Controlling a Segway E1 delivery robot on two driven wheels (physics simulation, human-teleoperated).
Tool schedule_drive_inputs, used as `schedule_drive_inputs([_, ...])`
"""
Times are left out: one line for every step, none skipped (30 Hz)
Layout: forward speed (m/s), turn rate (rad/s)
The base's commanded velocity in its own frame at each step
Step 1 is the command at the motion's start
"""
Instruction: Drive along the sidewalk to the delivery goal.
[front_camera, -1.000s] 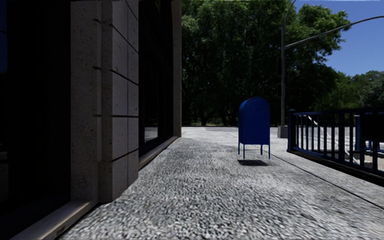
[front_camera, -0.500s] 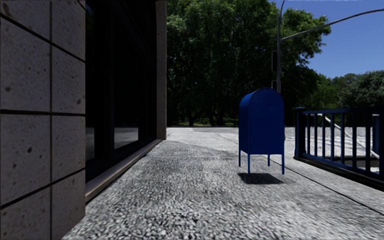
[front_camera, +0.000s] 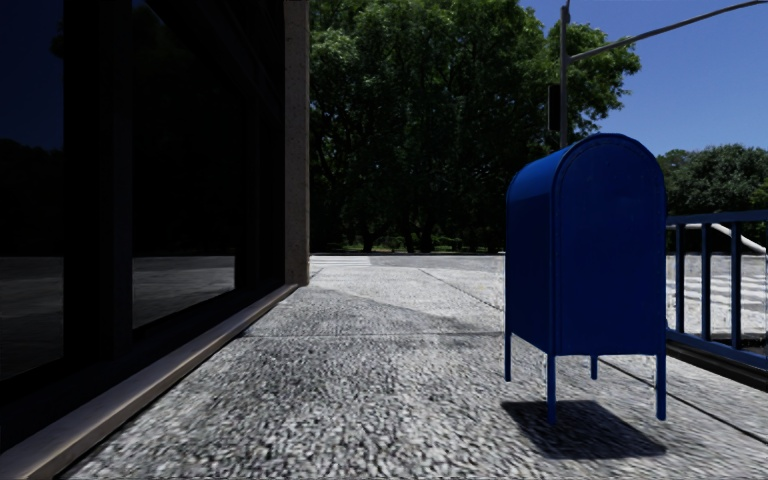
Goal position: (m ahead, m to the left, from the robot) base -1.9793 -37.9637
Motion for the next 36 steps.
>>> schedule_drive_inputs([2.0,0.0])
schedule_drive_inputs([2.0,0.0])
schedule_drive_inputs([2.0,0.0])
schedule_drive_inputs([2.0,0.0])
schedule_drive_inputs([2.0,0.0])
schedule_drive_inputs([2.0,0.0])
schedule_drive_inputs([2.0,0.0])
schedule_drive_inputs([2.0,0.0])
schedule_drive_inputs([2.0,0.0])
schedule_drive_inputs([2.0,-0.06])
schedule_drive_inputs([2.0,-0.15])
schedule_drive_inputs([2.0,-0.18])
schedule_drive_inputs([2.0,-0.18])
schedule_drive_inputs([2.0,-0.19])
schedule_drive_inputs([2.0,-0.19])
schedule_drive_inputs([2.0,-0.19])
schedule_drive_inputs([2.0,-0.19])
schedule_drive_inputs([2.0,-0.19])
schedule_drive_inputs([2.0,-0.19])
schedule_drive_inputs([2.0,-0.19])
schedule_drive_inputs([2.0,-0.21])
schedule_drive_inputs([2.0,-0.25])
schedule_drive_inputs([2.0,-0.25])
schedule_drive_inputs([2.0,-0.28])
schedule_drive_inputs([2.0,-0.29])
schedule_drive_inputs([2.0,-0.29])
schedule_drive_inputs([2.0,-0.31])
schedule_drive_inputs([2.0,-0.33])
schedule_drive_inputs([2.0,-0.35])
schedule_drive_inputs([2.0,-0.35])
schedule_drive_inputs([1.96,-0.35])
schedule_drive_inputs([1.85,-0.42])
schedule_drive_inputs([1.85,-0.42])
schedule_drive_inputs([1.76,-0.47])
schedule_drive_inputs([1.73,-0.49])
schedule_drive_inputs([1.72,-0.49])
